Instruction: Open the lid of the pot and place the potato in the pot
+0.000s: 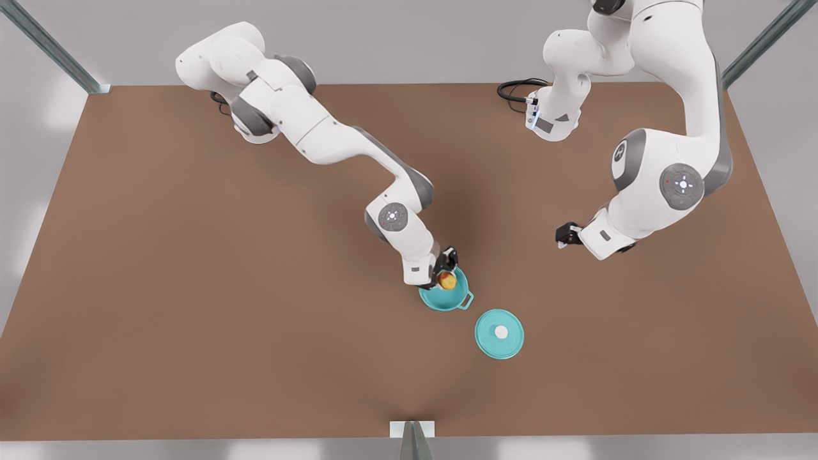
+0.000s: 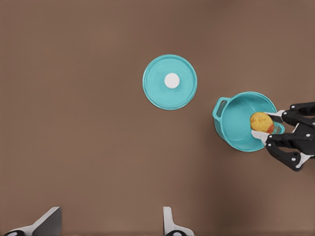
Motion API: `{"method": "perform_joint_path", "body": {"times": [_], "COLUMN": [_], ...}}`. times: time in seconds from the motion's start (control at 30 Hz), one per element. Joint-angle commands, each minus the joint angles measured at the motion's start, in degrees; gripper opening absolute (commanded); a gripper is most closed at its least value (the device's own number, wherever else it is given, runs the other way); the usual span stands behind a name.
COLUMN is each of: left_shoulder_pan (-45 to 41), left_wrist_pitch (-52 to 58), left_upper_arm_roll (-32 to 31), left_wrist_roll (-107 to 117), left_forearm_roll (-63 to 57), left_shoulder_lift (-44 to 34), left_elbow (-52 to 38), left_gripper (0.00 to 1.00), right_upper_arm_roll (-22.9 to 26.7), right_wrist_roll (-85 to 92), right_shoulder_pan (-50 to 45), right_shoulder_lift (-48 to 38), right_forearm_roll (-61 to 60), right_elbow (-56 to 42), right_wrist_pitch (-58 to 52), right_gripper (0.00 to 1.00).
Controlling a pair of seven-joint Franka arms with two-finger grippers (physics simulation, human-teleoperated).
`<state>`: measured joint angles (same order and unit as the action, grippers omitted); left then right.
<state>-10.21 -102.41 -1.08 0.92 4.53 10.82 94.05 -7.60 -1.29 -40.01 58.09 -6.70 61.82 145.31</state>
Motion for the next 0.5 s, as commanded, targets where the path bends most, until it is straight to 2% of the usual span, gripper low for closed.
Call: {"method": "perform_joint_path", "body": {"times": [0.0,0.03,0.1,0.23,0.27,0.33,0.43,0.47], "left_shoulder_pan": [0.0,0.0,0.0,0.2,0.1,0.0,-0.6,-2.1], "left_wrist_pitch": [-0.1,-0.1,-0.1,0.2,0.3,0.3,0.1,0.1], "left_upper_arm_roll": [-0.1,-0.1,-0.1,0.0,-0.1,-0.1,-0.2,-0.2], "left_wrist_roll": [0.1,0.1,-0.1,-0.4,-0.4,0.1,-0.2,0.2], "left_forearm_roll": [0.0,0.1,0.0,0.0,0.0,-0.1,-2.7,-2.9], "left_shoulder_lift": [0.0,0.0,0.2,0.2,0.2,0.1,0.4,1.6], "left_elbow": [0.0,-0.1,-0.3,-0.3,-0.3,-0.4,-1.2,-2.6], "left_gripper": [1.00,1.00,1.00,1.00,1.00,1.00,1.00,1.00], "right_upper_arm_roll": [0.0,0.2,-0.1,0.5,0.5,0.4,0.6,0.6], "right_wrist_roll": [-16.8,-16.8,-14.0,-13.7,-9.6,-1.2,11.1,10.7], "right_shoulder_pan": [0.0,0.0,0.0,0.3,2.6,9.5,27.9,35.3], "right_shoulder_lift": [0.4,0.3,0.3,-0.5,-3.6,-9.9,-18.4,-21.5], "right_forearm_roll": [0.5,0.5,0.8,1.2,3.2,14.1,14.6,14.1], "right_elbow": [-0.5,-0.5,-0.5,-0.4,-0.2,1.2,5.4,11.1], "right_wrist_pitch": [4.9,4.9,6.8,6.3,0.0,-14.4,-32.5,-32.3], "right_gripper": [0.56,0.79,1.00,1.00,1.00,1.00,1.00,1.00]}}
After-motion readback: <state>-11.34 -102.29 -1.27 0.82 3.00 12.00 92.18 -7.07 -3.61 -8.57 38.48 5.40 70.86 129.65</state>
